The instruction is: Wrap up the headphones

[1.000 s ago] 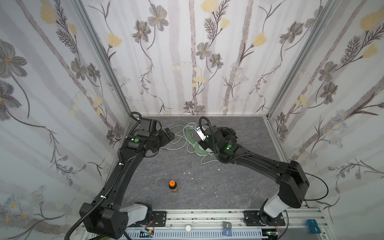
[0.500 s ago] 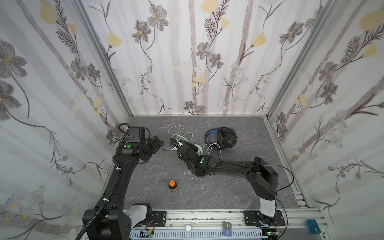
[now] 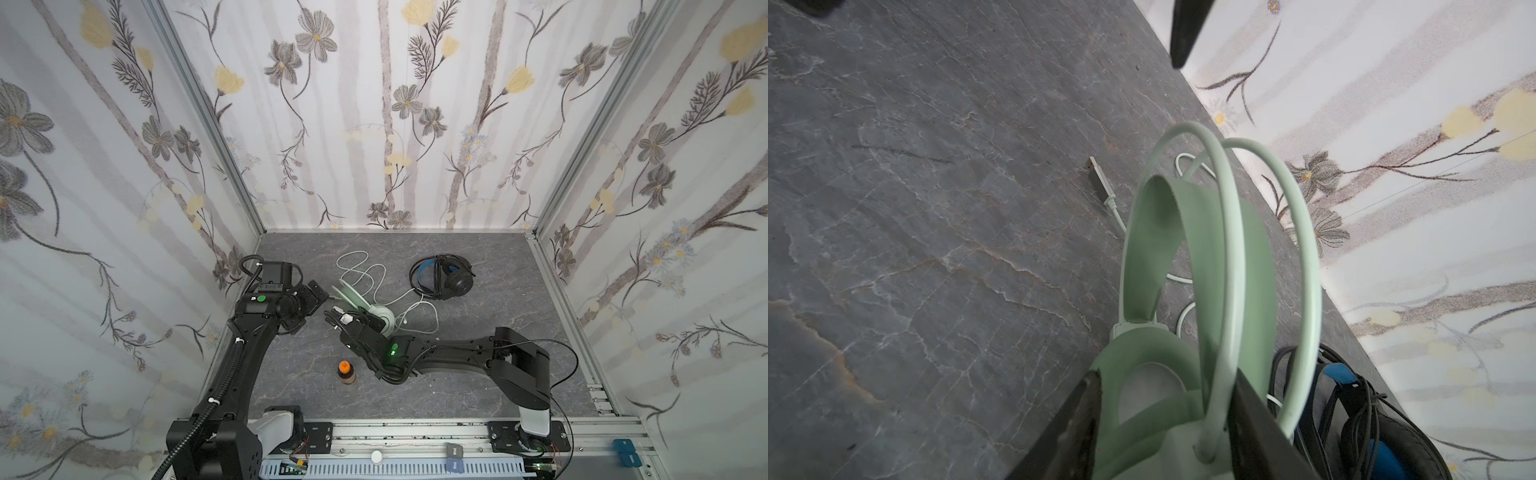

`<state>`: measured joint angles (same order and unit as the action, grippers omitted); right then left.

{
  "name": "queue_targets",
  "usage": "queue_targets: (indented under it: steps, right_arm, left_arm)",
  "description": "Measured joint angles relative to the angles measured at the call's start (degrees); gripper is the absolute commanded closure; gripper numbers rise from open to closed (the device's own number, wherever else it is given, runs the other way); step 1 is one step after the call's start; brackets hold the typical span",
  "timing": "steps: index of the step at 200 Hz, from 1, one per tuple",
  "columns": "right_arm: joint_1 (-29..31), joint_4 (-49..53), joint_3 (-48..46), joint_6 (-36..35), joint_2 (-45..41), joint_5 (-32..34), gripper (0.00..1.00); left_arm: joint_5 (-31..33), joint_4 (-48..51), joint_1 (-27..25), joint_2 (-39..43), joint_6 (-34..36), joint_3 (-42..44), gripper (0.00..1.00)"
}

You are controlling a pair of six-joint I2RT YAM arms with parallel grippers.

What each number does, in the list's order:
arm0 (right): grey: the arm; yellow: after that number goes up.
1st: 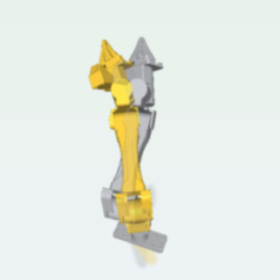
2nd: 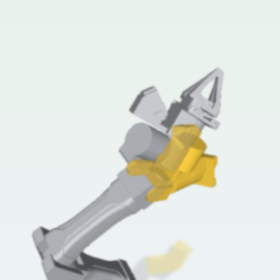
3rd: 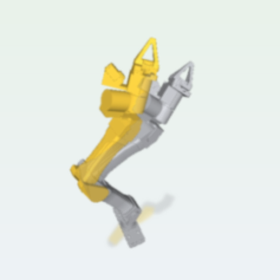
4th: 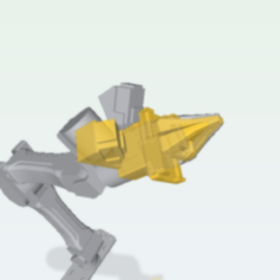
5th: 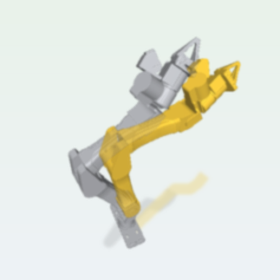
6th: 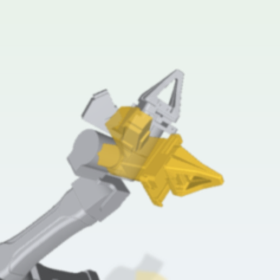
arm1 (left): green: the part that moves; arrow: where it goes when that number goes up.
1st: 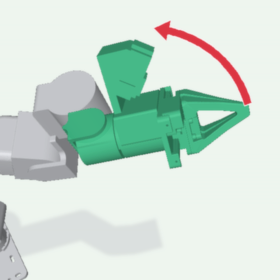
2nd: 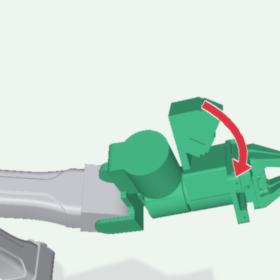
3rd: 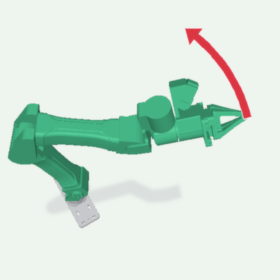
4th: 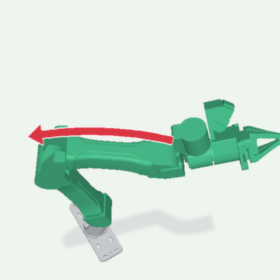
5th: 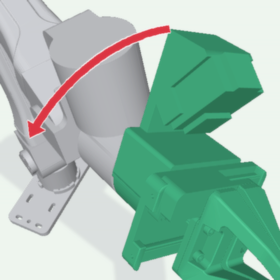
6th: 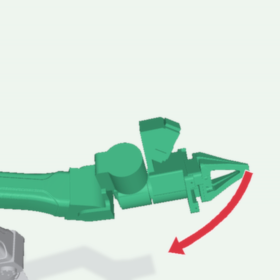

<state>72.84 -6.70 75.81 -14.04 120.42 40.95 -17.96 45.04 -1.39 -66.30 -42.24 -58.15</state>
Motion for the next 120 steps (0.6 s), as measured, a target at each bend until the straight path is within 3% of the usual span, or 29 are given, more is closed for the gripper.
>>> queue_targets:
  steps: [72, 120]
  right_arm:
    - [1.2, -4.2, -3.8, 0.5, -3.8, -15.6, 0.44]
    - [1.3, -5.2, -2.8, 0.2, -4.9, -29.2, 0.37]
  left_arm:
    - [1.4, -0.2, 0.6, 0.8, 1.4, -1.2, 0.08]
    - [3.6, 1.2, 0.6, 4.0, 3.1, -0.7, 0.04]
